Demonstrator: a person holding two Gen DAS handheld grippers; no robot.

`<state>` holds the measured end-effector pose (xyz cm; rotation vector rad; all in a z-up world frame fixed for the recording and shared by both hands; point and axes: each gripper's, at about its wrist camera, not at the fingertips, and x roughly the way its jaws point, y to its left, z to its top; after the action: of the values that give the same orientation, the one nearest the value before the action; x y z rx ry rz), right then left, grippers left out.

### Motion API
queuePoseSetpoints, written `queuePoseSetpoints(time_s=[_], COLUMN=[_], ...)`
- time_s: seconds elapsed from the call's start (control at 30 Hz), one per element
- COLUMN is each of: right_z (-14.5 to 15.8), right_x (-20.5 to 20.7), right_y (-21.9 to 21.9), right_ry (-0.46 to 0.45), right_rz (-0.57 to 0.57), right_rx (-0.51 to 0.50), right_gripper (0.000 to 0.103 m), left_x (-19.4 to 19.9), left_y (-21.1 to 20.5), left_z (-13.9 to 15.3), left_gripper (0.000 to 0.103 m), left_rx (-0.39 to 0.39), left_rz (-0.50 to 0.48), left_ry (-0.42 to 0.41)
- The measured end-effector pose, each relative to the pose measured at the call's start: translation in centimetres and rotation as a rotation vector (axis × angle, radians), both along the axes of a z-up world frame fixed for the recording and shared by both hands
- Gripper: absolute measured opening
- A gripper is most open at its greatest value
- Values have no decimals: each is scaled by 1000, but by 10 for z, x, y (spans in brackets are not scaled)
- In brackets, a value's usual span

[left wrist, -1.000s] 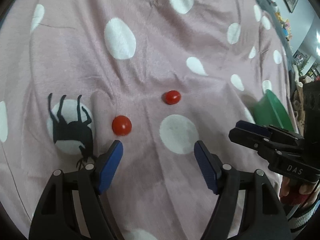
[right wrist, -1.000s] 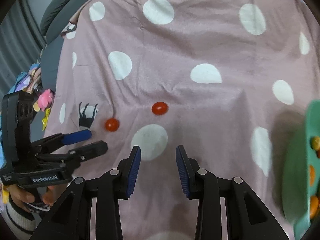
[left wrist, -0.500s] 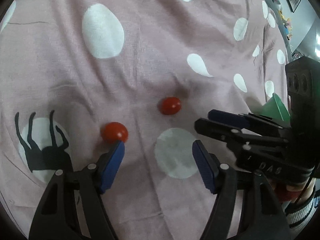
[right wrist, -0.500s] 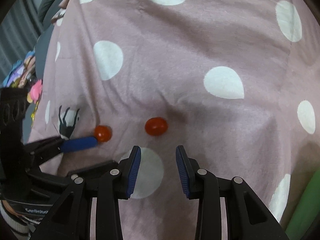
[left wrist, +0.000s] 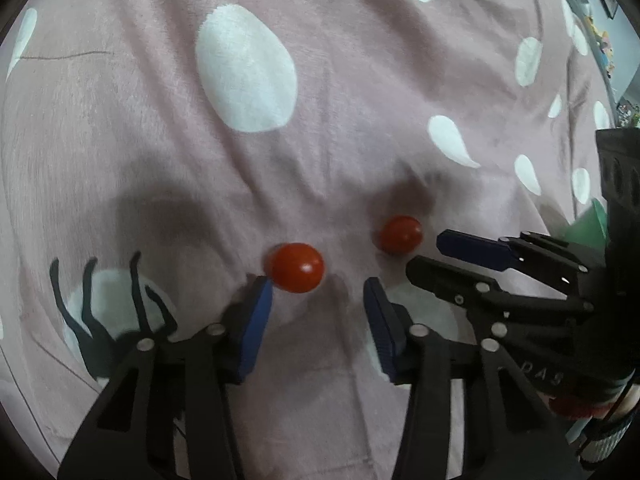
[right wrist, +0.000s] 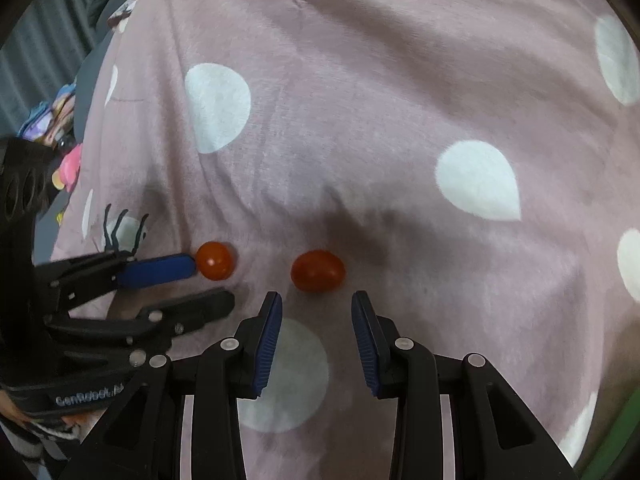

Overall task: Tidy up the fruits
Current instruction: 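Grasp a red tomato with the left gripper while the right gripper grasps the other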

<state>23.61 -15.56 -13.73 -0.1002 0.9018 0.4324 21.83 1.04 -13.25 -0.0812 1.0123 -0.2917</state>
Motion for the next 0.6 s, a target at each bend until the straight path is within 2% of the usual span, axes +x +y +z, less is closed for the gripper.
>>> queuePoseSetpoints(time_s=[0.13,0.27,0.37,0.47,0.6], right_z=[-3,-6,-9,-9,-11], right_x=[6,13,14,17,14], right_y=[4,4,9,12,17], right_ry=[-11,1,1,-18,-37], right_rz=[-2,-10,2,8,18], right_rx=[-25,3,2,-2,-10], right_gripper=[36,36,36,36,36], left_x=[9,21,27,31,39], left_y=[-4,-5,-13,-17,-26], left_z=[-1,-3,-4,-7,-8], left_gripper=[45,41,34,27,29], left_rx=[40,59,101,105,123], left_rz=[6,13,-1,-1,-11], left_ry=[3,7,3,8,5])
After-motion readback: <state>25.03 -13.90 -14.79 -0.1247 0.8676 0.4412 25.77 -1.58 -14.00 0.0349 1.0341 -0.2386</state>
